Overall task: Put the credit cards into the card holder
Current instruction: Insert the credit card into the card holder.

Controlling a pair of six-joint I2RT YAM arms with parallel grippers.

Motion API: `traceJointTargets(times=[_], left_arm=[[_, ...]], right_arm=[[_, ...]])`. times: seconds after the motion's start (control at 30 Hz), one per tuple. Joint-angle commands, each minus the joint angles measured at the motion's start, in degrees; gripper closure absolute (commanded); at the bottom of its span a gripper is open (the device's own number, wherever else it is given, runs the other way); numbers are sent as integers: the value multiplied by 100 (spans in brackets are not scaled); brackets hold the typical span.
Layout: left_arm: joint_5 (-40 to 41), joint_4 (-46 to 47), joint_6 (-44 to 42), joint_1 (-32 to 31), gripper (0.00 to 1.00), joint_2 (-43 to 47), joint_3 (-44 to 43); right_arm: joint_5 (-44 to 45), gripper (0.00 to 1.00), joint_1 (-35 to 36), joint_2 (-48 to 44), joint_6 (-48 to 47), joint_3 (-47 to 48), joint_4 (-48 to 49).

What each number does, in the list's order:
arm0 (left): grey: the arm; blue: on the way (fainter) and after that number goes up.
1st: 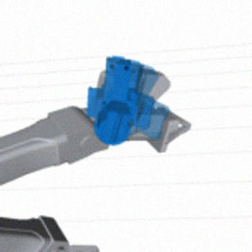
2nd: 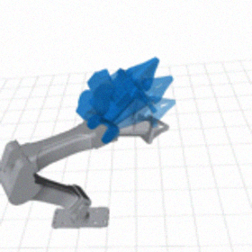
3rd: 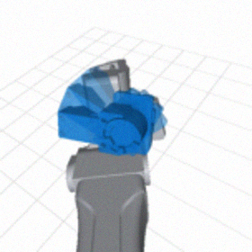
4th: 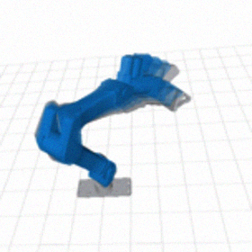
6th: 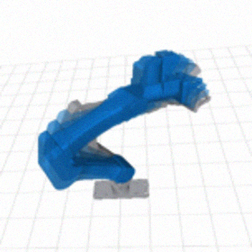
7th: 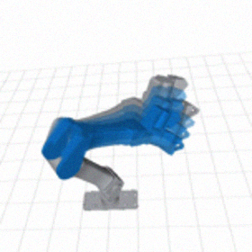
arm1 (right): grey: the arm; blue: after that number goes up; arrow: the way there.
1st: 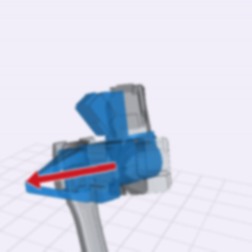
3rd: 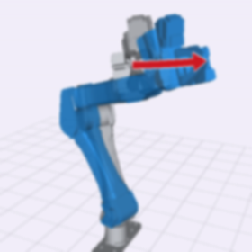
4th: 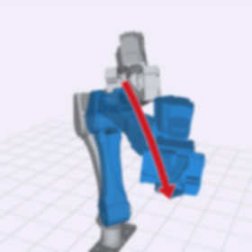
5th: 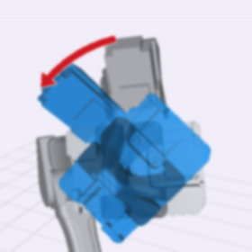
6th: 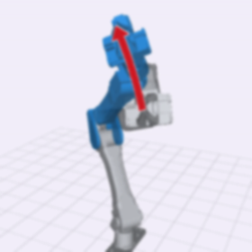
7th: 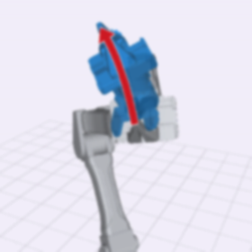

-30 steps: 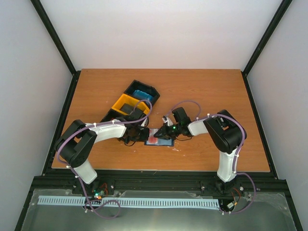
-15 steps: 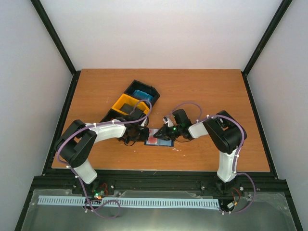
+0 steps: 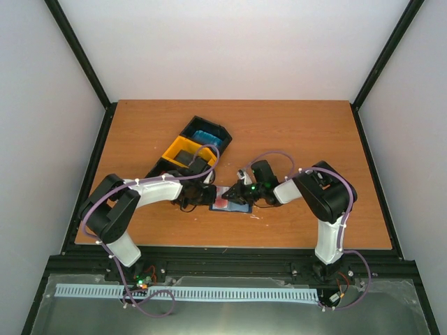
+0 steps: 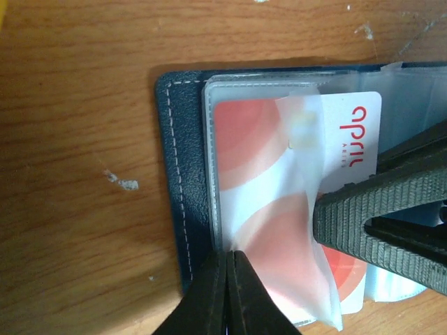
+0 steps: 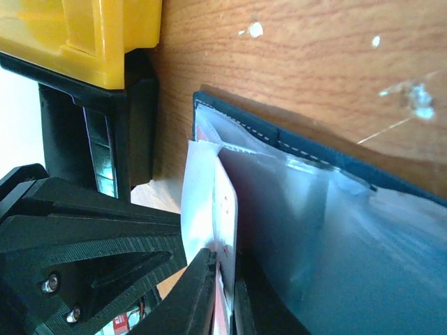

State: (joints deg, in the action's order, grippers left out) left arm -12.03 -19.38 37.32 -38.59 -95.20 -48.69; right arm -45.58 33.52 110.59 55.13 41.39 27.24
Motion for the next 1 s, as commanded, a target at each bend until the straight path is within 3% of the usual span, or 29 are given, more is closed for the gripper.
traceJointTargets(times=[0.0, 0.23, 0.37, 0.73, 0.83, 0.97], left_arm=[[96, -475, 80, -52, 98, -452, 173], [405, -705, 135, -55, 99, -612, 436], [344, -651, 156, -52, 99, -645, 446], [119, -418, 66, -57, 92, -298, 354], [1, -356, 16, -55, 88, -152, 289], [-44, -380, -16, -52, 87, -104, 156]], right_arm=[[562, 85, 160, 208, -90, -111, -745], [877, 52, 159, -247, -523, -22, -1651], [1097, 43, 146, -659, -853, 165, -2437], [2884, 36, 32, -1850, -1578, 705, -4988], [3230, 36, 28, -2056, -1660, 771, -5232], [2985, 36, 30, -2119, -1729, 778, -5209]])
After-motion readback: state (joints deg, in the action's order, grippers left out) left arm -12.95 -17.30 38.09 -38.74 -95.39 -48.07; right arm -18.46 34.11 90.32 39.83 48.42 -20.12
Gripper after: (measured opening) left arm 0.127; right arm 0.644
